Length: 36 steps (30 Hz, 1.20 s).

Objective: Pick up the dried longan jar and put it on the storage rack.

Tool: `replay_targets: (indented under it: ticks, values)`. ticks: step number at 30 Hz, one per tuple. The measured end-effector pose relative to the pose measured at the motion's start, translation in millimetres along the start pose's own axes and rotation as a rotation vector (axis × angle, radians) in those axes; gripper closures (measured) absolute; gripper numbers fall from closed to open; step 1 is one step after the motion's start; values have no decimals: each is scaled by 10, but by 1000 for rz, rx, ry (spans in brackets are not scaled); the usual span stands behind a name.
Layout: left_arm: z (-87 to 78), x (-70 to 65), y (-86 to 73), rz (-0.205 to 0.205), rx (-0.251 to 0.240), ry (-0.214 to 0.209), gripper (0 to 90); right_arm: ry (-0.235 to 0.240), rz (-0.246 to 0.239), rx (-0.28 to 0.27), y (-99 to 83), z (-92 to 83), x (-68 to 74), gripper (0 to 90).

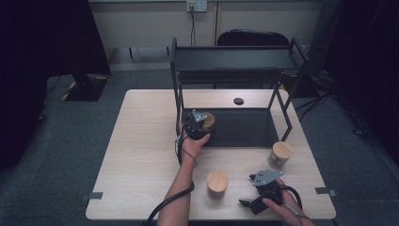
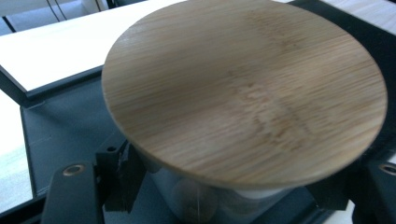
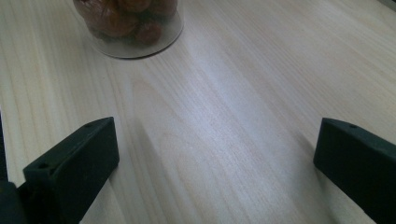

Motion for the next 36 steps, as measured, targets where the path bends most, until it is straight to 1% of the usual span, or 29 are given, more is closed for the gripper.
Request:
replay_targets:
  ticks: [3, 6, 10, 17, 24, 26, 31, 36]
  values:
    - [38, 8, -10, 1, 7, 21, 258, 0, 0, 0, 0, 0, 0, 0]
    - [72, 15, -13, 0, 17, 31, 258, 0, 0, 0, 0, 0, 0, 0]
    - [126, 36, -34, -13, 33, 51, 258, 0, 0, 0, 0, 0, 0, 0]
    - [165, 51, -32, -24, 32, 61, 258, 0, 0, 0, 0, 0, 0, 0]
    - [200, 42, -10, -18, 35, 72, 258, 1, -1, 0, 0, 0, -1, 0]
    - [213, 40, -3, -8, 35, 78, 258, 1, -1, 0, 0, 0, -1, 0]
    - [252, 18, 17, -3, 36, 93, 258, 1, -1, 0, 0, 0, -1, 0]
    - [272, 10, 28, -9, 37, 97, 257, 1, -1, 0, 0, 0, -1, 0]
Point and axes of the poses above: each handheld gripper's, and its own axes: z roughly forward along the jaws, y roughly out of its top, x roughly to its left, the point moved 2 cm from there along z, roughly forward along the jaws, and after that the axes turned 12 degrees about y, right-handed, at the moved point
